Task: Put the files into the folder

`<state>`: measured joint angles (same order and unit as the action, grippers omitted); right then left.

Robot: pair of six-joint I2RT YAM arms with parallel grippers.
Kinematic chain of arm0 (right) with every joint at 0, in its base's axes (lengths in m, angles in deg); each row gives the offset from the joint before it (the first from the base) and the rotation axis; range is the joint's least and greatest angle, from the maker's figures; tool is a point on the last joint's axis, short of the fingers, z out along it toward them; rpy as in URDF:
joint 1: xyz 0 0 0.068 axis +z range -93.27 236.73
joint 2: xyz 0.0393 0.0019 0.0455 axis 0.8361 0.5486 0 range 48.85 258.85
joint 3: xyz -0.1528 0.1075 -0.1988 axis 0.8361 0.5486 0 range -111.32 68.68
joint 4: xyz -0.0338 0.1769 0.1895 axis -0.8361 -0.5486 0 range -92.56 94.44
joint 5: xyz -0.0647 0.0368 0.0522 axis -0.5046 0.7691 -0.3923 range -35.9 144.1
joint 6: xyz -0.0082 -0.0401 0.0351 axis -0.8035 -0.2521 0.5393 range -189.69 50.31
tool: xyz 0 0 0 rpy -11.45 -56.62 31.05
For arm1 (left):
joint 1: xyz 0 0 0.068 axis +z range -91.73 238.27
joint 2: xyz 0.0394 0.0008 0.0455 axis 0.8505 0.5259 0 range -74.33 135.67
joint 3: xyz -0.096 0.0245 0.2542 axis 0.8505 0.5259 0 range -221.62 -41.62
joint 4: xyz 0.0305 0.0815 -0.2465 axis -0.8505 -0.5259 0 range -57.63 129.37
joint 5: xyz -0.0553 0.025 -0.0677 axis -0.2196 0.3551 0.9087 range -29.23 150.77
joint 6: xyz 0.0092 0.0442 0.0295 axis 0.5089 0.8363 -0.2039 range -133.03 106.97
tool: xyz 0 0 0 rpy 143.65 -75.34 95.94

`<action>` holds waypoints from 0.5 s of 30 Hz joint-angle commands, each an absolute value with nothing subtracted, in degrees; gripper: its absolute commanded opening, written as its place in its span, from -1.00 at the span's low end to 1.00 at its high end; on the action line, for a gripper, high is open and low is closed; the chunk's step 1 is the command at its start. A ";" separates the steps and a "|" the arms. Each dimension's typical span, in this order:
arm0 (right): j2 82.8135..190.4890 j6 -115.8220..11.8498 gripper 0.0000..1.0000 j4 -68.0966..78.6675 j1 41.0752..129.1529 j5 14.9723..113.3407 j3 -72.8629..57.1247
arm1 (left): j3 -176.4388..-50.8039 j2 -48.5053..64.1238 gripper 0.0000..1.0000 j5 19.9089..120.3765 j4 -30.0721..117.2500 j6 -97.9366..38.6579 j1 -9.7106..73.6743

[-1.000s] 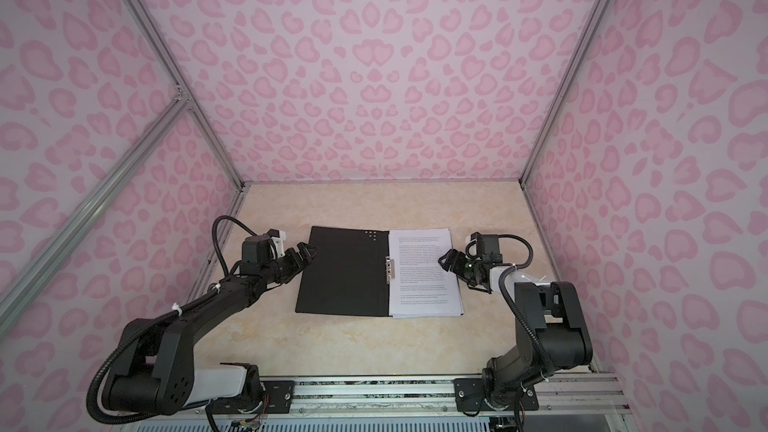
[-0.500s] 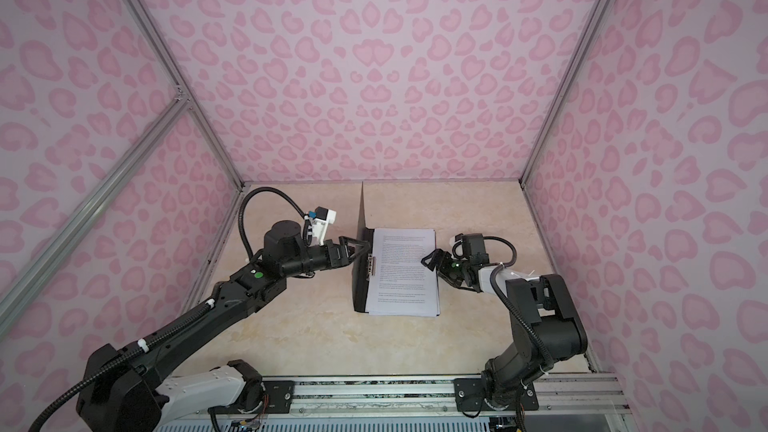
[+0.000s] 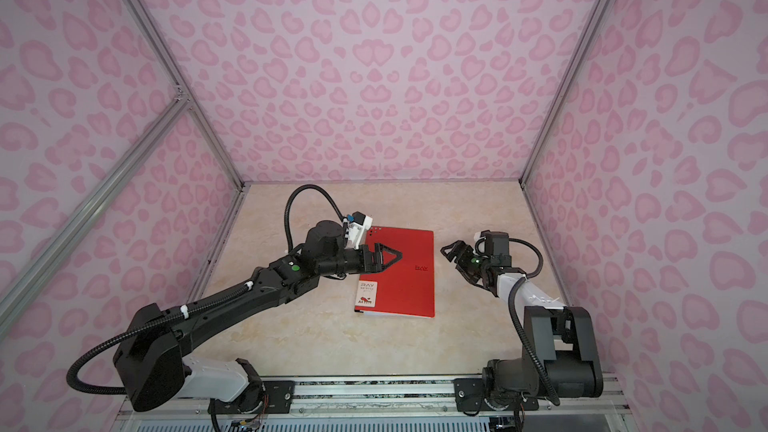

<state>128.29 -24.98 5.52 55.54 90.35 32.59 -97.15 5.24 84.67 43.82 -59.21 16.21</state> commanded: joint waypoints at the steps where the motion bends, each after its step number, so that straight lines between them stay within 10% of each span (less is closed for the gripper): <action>1: 127.94 -26.76 0.69 3.44 56.13 89.70 33.06 | -94.42 3.70 0.95 83.59 42.75 -57.05 19.68; 15: 139.34 -29.92 0.65 7.68 69.28 82.94 32.16 | -90.74 20.41 0.96 78.51 38.81 -48.07 25.31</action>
